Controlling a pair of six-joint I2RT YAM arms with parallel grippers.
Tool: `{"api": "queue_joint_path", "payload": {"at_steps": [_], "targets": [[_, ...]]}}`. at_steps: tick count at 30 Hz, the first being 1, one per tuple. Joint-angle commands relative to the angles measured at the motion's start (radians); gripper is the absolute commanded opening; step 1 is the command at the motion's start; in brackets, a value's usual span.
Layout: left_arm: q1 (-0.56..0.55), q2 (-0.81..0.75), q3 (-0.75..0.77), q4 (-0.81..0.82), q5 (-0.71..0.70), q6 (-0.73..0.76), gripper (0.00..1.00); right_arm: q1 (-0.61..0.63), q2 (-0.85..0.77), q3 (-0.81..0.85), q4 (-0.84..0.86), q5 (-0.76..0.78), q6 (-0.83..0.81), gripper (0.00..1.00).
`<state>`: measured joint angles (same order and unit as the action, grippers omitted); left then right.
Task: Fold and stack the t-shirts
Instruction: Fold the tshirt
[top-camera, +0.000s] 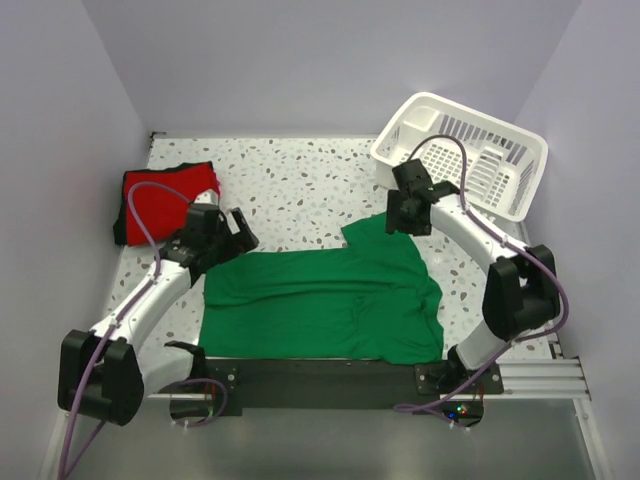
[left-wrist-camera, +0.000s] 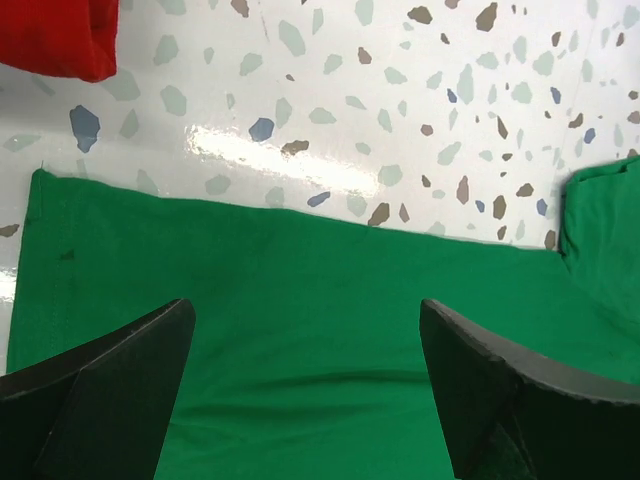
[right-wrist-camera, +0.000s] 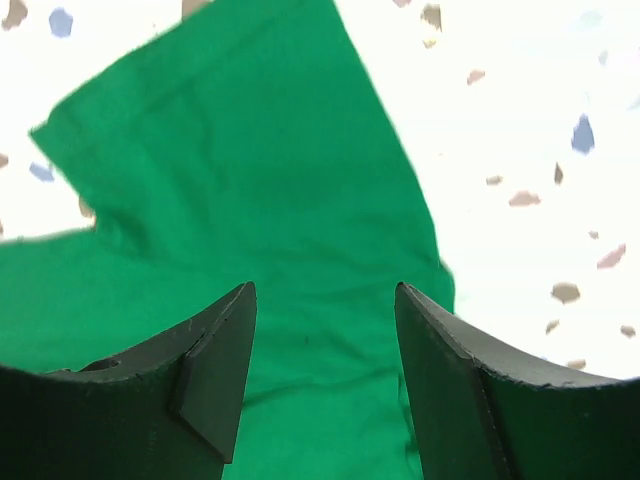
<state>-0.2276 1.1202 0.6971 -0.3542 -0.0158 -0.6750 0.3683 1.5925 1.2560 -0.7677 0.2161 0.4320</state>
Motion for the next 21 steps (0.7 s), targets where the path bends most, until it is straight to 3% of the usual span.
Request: {"api": "queue_joint_path", "payload": {"at_steps": [1,9,21], "targets": [[-0.003,0.032,0.047,0.034,-0.032,0.029,1.00,-0.025,0.090,0.019,0.180,0.045,-0.065,0.61],[-0.003,0.067,0.079,0.052,-0.069,0.049,1.00,-0.038,0.268,0.076,0.396,-0.017,-0.119,0.60],[-0.001,0.124,0.096,0.073,-0.076,0.069,1.00,-0.035,0.379,0.092,0.557,0.088,-0.137,0.60]]}}
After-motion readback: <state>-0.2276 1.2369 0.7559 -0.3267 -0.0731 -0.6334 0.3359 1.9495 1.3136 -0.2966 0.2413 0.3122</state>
